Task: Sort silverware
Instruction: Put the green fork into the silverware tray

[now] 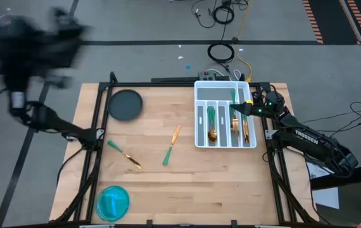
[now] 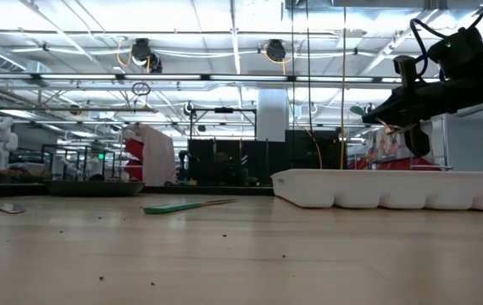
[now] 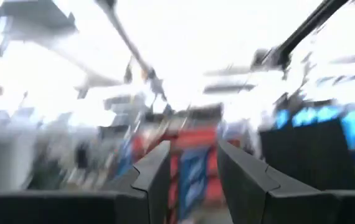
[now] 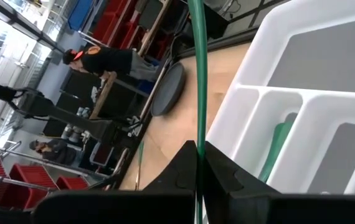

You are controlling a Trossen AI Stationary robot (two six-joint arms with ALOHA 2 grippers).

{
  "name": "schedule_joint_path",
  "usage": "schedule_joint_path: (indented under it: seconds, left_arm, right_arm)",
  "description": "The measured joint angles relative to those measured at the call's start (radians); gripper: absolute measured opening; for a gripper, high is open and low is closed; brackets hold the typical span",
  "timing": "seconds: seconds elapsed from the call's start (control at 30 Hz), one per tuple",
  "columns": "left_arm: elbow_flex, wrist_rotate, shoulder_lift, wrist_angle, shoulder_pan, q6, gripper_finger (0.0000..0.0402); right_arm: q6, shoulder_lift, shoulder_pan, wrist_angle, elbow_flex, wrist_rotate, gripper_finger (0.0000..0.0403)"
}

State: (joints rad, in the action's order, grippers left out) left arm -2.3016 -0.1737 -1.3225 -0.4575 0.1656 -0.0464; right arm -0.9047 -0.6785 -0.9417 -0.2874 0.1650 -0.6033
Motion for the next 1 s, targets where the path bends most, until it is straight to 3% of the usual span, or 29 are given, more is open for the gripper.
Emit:
schedule_joint_path:
  seconds: [0.2, 0.37, 0.47, 0.6, 0.83, 1.0]
  left_arm:
    - [0.006, -0.192, 0.213, 0.025, 0.001, 0.021, 0.0136]
    - [0.157, -0.178, 0.341, -0.12, 0.005, 0.109, 0.0136]
    - [0.356, 0.037, 0.371, -0.287, 0.005, 0.121, 0.0136]
    - [0.689, 0.217, 0.403, -0.271, 0.006, 0.096, 0.0136]
    - [1.26, 0.327, 0.595, 0.146, 0.013, 0.189, 0.0136]
    - [1.6, 0.391, 0.73, 0.475, 0.014, 0.249, 0.0136]
  right_arm:
    - [-0.006, 0.0, 0.0, 0.0, 0.0, 0.0, 0.0]
    - [-0.011, 0.0, 0.0, -0.001, 0.0, 0.0, 0.0]
    - [-0.011, 0.0, 0.0, -0.001, 0.0, 0.0, 0.0]
    - [-0.015, 0.0, 0.0, -0.002, 0.0, 0.0, 0.0]
    - [-0.024, 0.0, 0.0, -0.055, 0.0, -0.001, 0.0]
    - [-0.026, -0.001, 0.0, -0.06, 0.0, -0.001, 0.0]
